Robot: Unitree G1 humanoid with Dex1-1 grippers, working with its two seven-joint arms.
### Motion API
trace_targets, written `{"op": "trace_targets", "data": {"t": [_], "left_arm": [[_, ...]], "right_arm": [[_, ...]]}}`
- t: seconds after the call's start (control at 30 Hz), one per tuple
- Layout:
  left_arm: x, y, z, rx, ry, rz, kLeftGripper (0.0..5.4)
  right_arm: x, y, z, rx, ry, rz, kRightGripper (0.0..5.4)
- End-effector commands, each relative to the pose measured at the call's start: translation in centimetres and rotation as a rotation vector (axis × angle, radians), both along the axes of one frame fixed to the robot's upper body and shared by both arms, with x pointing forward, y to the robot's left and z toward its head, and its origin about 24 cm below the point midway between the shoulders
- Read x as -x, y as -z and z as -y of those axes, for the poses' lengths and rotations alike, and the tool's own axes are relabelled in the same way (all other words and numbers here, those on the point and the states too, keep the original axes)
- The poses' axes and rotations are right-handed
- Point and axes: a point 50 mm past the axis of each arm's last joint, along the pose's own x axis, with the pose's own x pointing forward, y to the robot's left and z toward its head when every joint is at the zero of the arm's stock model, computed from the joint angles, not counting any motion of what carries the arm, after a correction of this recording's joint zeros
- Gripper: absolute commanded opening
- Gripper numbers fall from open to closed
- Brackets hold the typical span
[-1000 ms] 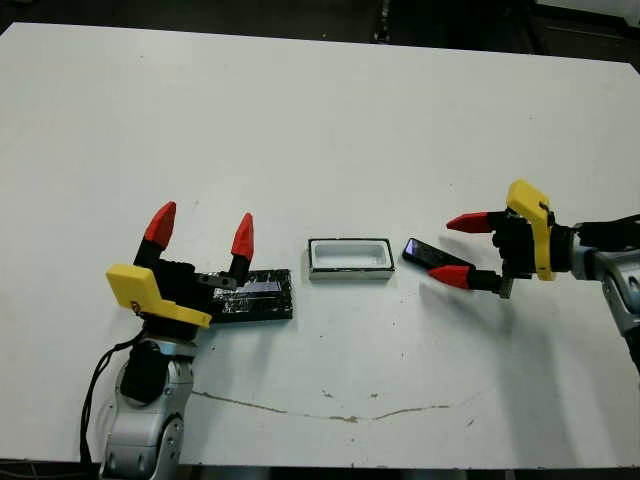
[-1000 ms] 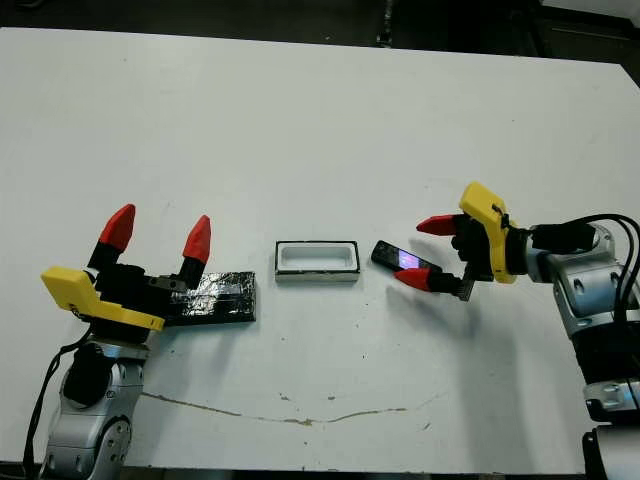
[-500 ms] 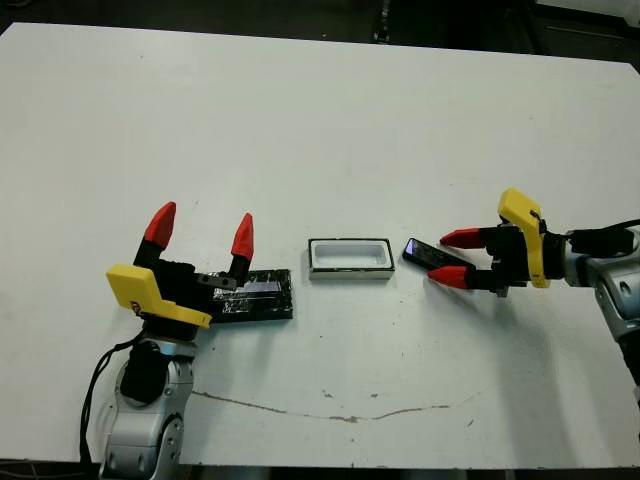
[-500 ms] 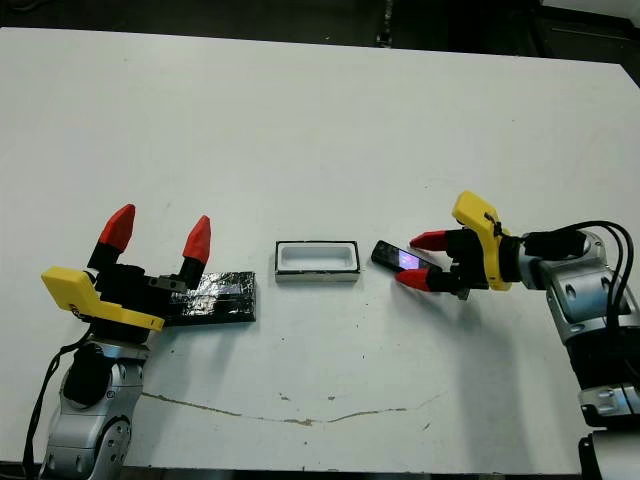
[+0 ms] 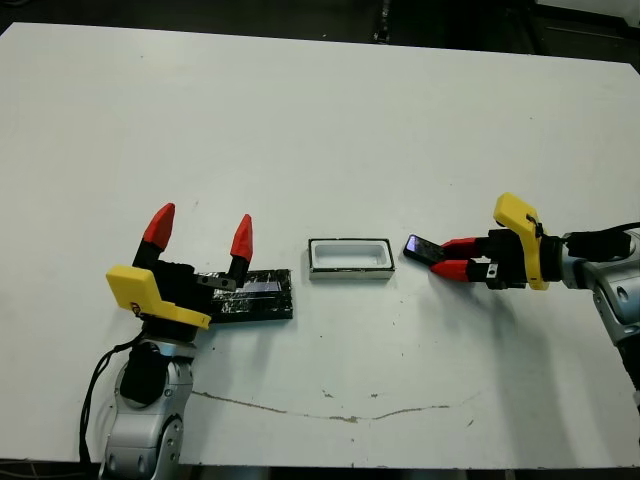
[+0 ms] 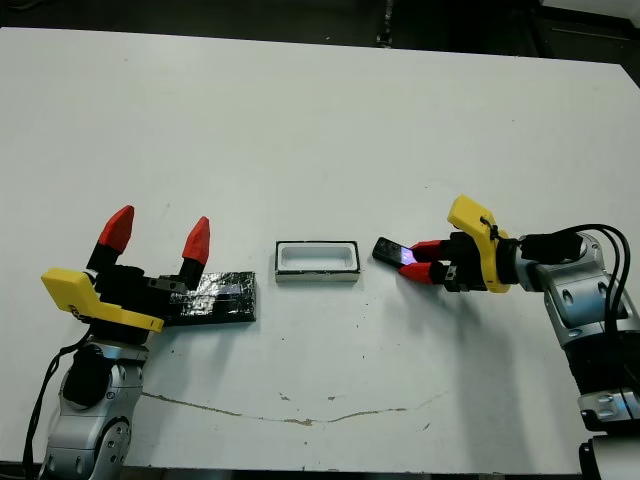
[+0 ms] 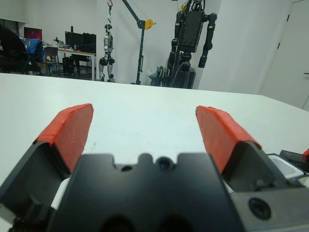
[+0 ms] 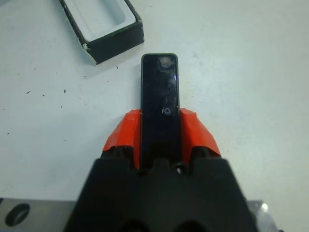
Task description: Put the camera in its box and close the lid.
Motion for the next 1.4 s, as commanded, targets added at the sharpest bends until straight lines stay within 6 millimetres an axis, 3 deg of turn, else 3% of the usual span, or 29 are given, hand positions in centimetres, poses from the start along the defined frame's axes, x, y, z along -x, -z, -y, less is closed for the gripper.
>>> {"op": "trace_targets", "data": {"t": [0.03, 0.23, 0.47, 0.83, 0.97, 1.4], "left_arm": [[0.2, 0.4, -0.2, 0.003, -0.013, -0.018, 5.4], [0.2, 0.4, -0.2, 0.005, -0.008, -0.017, 5.4], [0.2, 0.5, -0.1, 0.009, -0.011, -0.022, 5.4], [0.3, 0.5, -0.1, 0.008, -0.022, -0.022, 5.4], [0.3, 0.5, 0.0, 0.021, -0.016, -0.023, 5.4], [0.2, 0.5, 0.0, 0.012, -0.013, -0.016, 5.4]], "right_arm": [[0.0, 0.1, 0.5, 0.004, 0.013, -0.016, 1.65], [-1.5, -2.8, 0.6, -0.017, -0.001, 0.084, 1.65], [-3.5, -7.3, -0.6, 0.01, -0.144, 0.212, 1.65], [-4.7, -12.2, -6.3, 0.178, -0.39, 0.236, 1.65], [-4.6, -12.4, -7.9, 0.225, -0.462, 0.224, 1.65], [-4.1, -9.6, -10.7, 0.309, -0.571, 0.112, 1.65]]}}
